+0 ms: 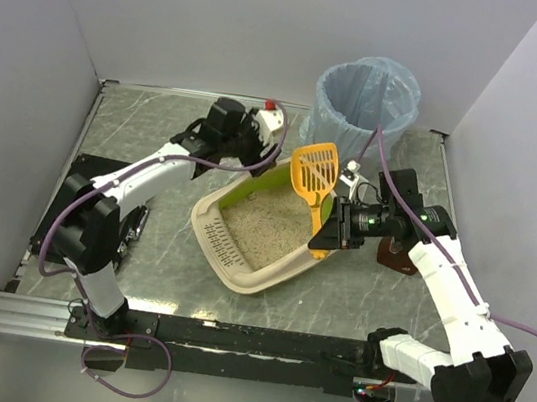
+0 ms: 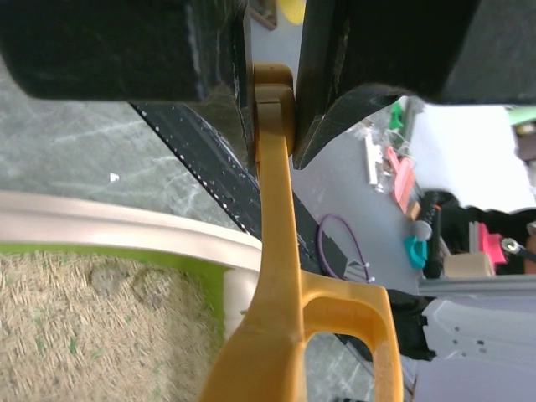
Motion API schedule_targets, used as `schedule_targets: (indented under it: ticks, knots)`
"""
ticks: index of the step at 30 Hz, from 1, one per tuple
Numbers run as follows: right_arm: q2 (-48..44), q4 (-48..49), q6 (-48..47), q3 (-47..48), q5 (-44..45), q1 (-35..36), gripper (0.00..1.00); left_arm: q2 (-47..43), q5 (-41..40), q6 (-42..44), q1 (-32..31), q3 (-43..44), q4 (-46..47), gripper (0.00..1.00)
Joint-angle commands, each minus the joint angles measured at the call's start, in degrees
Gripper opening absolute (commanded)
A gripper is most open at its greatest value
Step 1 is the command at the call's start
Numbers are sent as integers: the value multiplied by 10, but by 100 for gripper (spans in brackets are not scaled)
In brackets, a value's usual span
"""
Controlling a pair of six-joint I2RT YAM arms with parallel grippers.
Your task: Clean the litter box
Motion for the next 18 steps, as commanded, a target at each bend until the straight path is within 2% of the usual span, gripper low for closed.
schedule_targets:
  ticks: [1,3,5,6,7,10,11,15,18]
  knots:
    - [-26,21,8,-29,-46,-31,0,-2,22,-10,10,33,34,80]
    - [-27,28,2,-32,-65,-38,0,-29,32,-30,14,16,49,89]
    - [-23,35,-3,-34,-72,-42,0,-65,27,-62,18,-13,79,93]
    - [-20,35,-4,-34,-73,-42,0,-80,31,-74,20,-24,84,99]
    - [-12,36,-6,-37,-76,-42,0,-94,28,-93,23,-46,117,99]
    - [-4,68,1,-49,-107,-42,0,-146,31,-186,23,-81,138,99]
    - [-4,79,3,-59,-118,-41,0,-168,67,-220,23,-91,154,99]
    - [-2,112,3,-74,-160,5,0,-207,189,-223,23,-131,169,99]
    - [11,125,1,-95,-185,36,0,-234,202,-224,24,-154,183,99]
